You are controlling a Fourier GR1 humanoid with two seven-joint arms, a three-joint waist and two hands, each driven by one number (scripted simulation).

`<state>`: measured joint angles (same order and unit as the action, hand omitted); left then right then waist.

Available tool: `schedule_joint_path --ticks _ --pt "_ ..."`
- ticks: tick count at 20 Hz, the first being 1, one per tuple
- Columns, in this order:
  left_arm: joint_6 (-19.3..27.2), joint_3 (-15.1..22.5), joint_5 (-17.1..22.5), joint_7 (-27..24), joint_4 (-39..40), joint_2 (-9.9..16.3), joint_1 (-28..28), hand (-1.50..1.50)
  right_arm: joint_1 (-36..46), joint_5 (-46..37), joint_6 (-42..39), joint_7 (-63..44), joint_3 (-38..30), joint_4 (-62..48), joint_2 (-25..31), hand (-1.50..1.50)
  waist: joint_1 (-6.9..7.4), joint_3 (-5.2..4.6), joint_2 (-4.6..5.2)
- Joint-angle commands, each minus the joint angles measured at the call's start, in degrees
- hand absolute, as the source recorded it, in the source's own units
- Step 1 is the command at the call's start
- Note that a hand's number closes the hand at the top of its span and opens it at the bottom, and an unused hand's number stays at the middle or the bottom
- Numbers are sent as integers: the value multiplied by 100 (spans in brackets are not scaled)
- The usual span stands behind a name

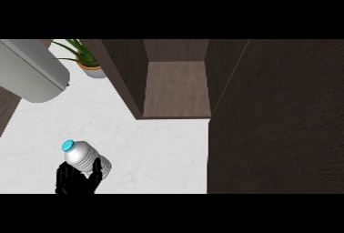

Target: Pick up the bottled water, place it into the cabinet and close the cabinet

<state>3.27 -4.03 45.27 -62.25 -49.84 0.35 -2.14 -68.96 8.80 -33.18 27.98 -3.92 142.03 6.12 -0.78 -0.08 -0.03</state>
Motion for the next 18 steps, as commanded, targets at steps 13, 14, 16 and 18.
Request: schedule_joint_path --ticks 13,14,16,18 --pt "-690 1170 -1055 1132 63 707 1178 150 -28 373 -54 -123 79 579 38 -150 -83 0 12" --pt "-848 1265 -1044 1208 30 628 1127 150 52 298 -57 -79 100 401 14 -150 -46 3 4" --pt "-808 1367 -1019 1563 -343 646 1151 150 47 552 71 -242 -42 594 12 -150 15 6 -1" --pt "-653 1529 -1201 1581 -809 705 948 150 148 513 72 -278 -87 615 37 -150 64 10 -11"
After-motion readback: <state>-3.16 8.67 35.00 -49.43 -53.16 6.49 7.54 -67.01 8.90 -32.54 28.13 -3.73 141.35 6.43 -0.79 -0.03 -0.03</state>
